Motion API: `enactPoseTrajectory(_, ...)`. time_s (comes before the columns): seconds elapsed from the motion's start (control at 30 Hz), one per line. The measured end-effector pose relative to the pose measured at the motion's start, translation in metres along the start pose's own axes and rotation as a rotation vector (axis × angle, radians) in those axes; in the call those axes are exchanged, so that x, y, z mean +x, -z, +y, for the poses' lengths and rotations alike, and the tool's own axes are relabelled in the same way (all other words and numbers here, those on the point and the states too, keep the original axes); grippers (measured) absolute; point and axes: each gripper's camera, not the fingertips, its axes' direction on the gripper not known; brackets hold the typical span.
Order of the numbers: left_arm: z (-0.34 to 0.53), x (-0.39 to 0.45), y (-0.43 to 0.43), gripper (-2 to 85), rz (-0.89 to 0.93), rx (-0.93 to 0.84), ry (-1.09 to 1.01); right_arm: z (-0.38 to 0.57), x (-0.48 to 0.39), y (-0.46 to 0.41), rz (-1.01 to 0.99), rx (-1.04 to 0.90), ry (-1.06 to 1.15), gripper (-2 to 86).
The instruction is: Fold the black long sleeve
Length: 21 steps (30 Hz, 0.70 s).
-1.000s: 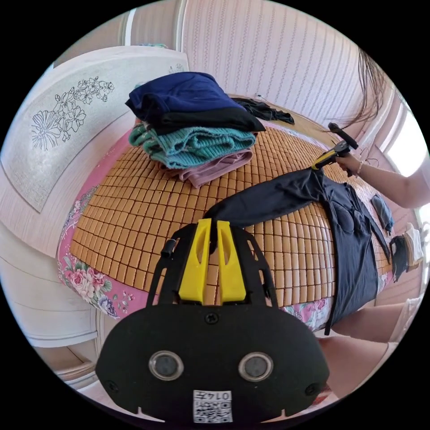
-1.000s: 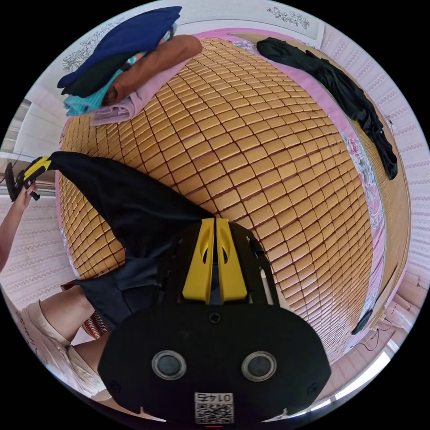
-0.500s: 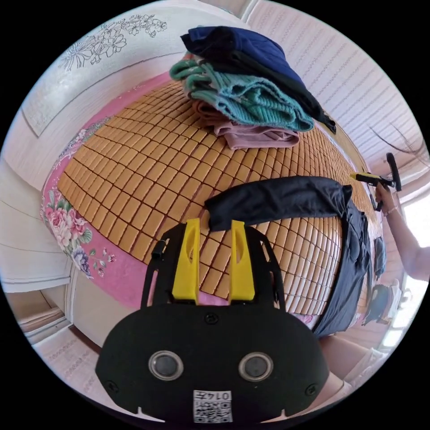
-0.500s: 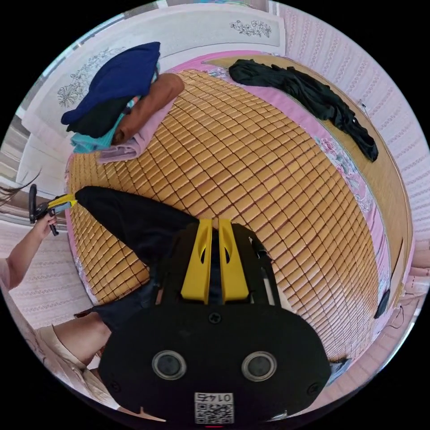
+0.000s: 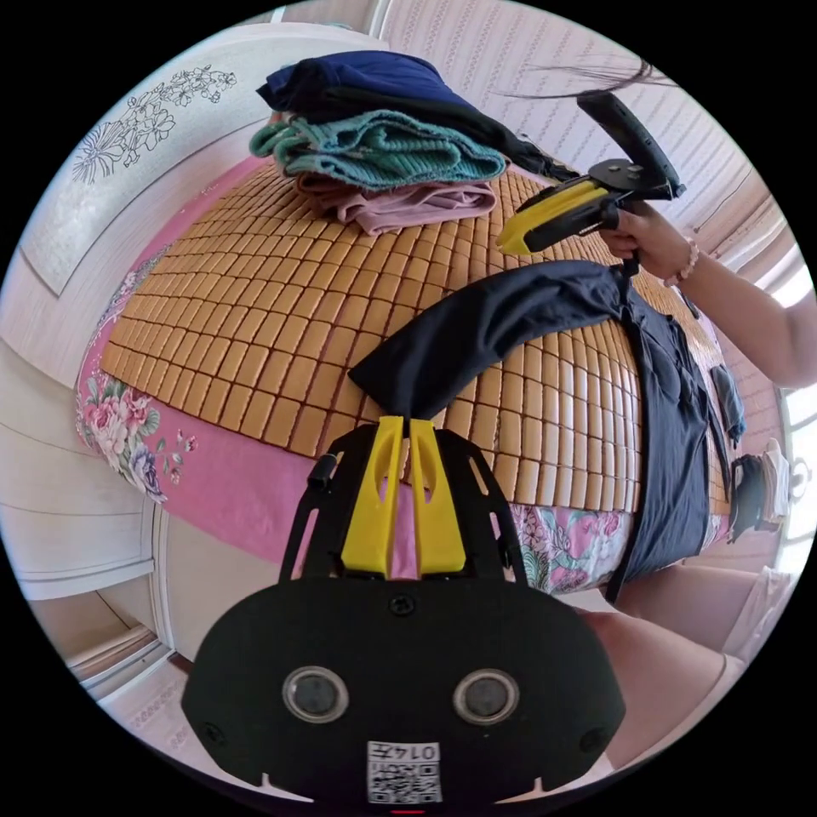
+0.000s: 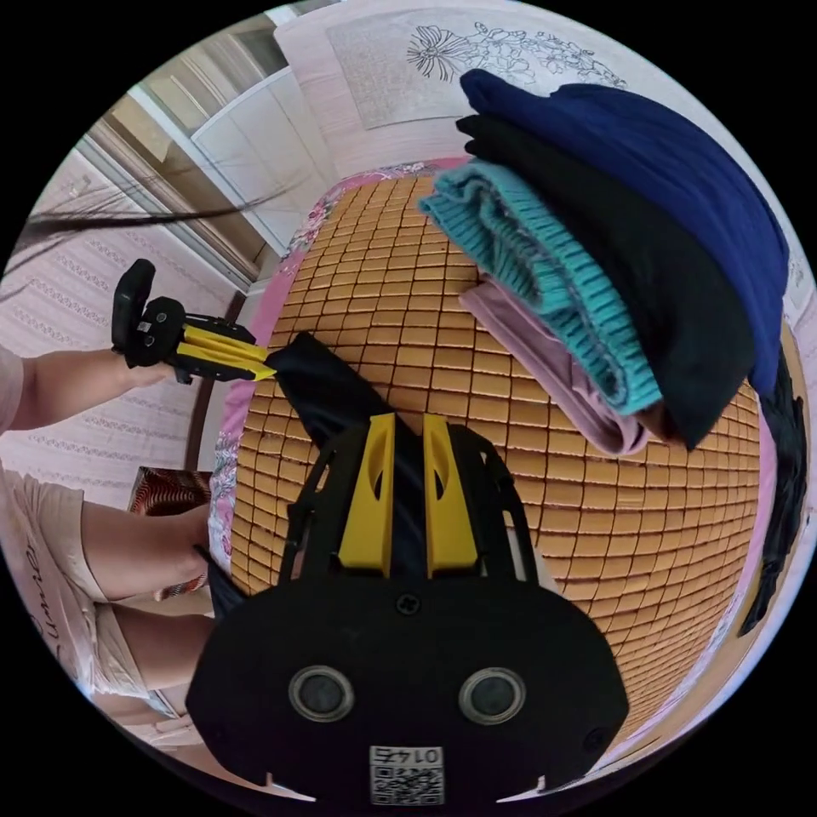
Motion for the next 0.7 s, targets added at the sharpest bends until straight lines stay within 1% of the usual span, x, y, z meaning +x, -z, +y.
enactPoseTrajectory(0.1, 0.006, -0.011, -0.004, -1.0, 0.013, 0.003, 0.043, -0.011, -0.002, -0.031, -0.103, -0.112, 0.038, 5.9)
enactPoseTrajectory(0.13, 0.007, -0.016, -0.005, -0.9, 0.027, 0.016, 0.062, -0.011, -0.004, -0.044, -0.141, -0.177, 0.047, 3.2)
enactPoseTrajectory(0.17, 0.007, -0.020, -0.005, -0.9, 0.037, 0.024, 0.074, -0.008, -0.008, -0.044, -0.143, -0.155, 0.060, 1.4)
enactPoseTrajectory(0.3, 0.004, -0.029, 0.002, -0.8, 0.048, 0.042, 0.101, -0.006, -0.012, -0.024, -0.171, -0.104, 0.051, 0.0)
enactPoseTrajectory(0.37, -0.004, -0.035, 0.038, -0.6, 0.059, 0.169, 0.117, -0.006, -0.016, 0.006, -0.110, 0.033, 0.027, 0.4)
enactPoseTrajectory(0.4, -0.006, -0.037, 0.045, -0.5, 0.044, 0.186, 0.125, -0.006, -0.016, 0.010, -0.094, 0.056, 0.018, 0.5)
enactPoseTrajectory(0.43, -0.011, -0.045, 0.048, 0.0, -0.001, 0.157, 0.155, -0.008, -0.014, 0.012, -0.081, 0.073, 0.000, 1.4)
enactPoseTrajectory(0.47, -0.014, -0.056, 0.040, 1.4, -0.060, 0.075, 0.191, -0.010, -0.006, 0.004, -0.075, 0.039, -0.052, 3.1)
enactPoseTrajectory(0.5, -0.015, -0.062, 0.033, 2.6, -0.082, 0.038, 0.203, -0.011, -0.002, -0.001, -0.087, 0.007, -0.078, 4.4)
enactPoseTrajectory(0.53, -0.013, -0.074, 0.017, 4.6, -0.056, -0.027, 0.217, -0.012, 0.003, -0.009, -0.136, -0.049, -0.109, 6.1)
enactPoseTrajectory(0.57, -0.013, -0.087, 0.005, 6.2, 0.008, -0.079, 0.253, -0.010, 0.002, -0.009, -0.177, -0.049, -0.115, 7.1)
enactPoseTrajectory(0.63, -0.017, -0.096, 0.003, 6.7, 0.079, -0.072, 0.269, -0.003, -0.008, -0.003, -0.147, -0.030, -0.116, 7.4)
enactPoseTrajectory(0.7, -0.025, -0.100, 0.006, 6.5, 0.092, -0.021, 0.248, 0.003, -0.020, 0.000, -0.076, -0.035, -0.112, 7.4)
